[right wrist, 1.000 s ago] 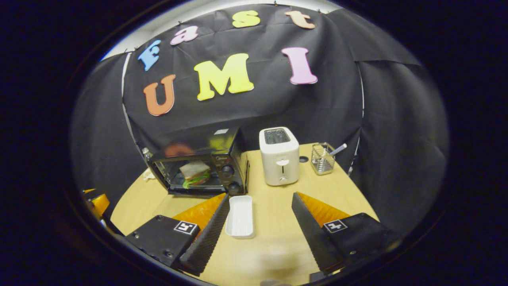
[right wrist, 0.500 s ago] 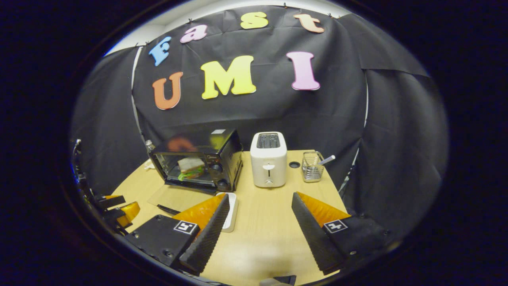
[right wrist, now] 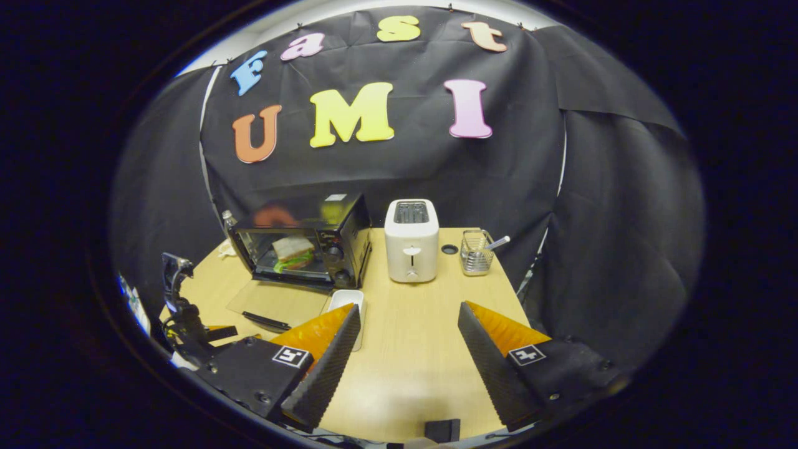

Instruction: Open the electric oven with the left hand, put the food in, and close the electric oven.

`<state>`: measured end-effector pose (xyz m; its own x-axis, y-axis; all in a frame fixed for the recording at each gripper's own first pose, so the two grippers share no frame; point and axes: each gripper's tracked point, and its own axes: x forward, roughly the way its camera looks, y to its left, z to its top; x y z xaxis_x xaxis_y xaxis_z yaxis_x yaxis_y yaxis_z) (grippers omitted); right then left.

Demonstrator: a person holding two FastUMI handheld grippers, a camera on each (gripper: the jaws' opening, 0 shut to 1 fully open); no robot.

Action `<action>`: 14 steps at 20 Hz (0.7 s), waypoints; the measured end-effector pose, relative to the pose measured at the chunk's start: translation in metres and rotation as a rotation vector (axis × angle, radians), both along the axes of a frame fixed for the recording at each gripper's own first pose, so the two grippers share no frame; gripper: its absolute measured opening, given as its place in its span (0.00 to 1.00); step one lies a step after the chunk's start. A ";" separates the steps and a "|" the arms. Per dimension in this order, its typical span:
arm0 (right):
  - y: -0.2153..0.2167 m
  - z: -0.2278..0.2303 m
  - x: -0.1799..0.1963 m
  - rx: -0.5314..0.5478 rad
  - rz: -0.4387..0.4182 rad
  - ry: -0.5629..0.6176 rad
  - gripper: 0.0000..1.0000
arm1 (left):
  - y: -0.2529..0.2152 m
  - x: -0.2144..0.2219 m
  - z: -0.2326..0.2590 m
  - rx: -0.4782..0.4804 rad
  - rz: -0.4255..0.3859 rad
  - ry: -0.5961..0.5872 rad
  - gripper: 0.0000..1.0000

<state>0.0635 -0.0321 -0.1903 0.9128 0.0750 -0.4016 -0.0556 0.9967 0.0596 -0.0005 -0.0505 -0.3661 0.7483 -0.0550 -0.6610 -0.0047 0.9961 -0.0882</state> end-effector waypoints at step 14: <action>-0.016 -0.020 -0.032 -0.038 -0.118 0.077 1.00 | -0.010 0.039 -0.034 0.045 -0.044 0.010 0.96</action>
<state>0.0313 -0.0476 -0.2101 0.8808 -0.0475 -0.4711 0.0652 0.9976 0.0214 0.0387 -0.0601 -0.4004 0.7394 -0.0577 -0.6708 0.0385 0.9983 -0.0434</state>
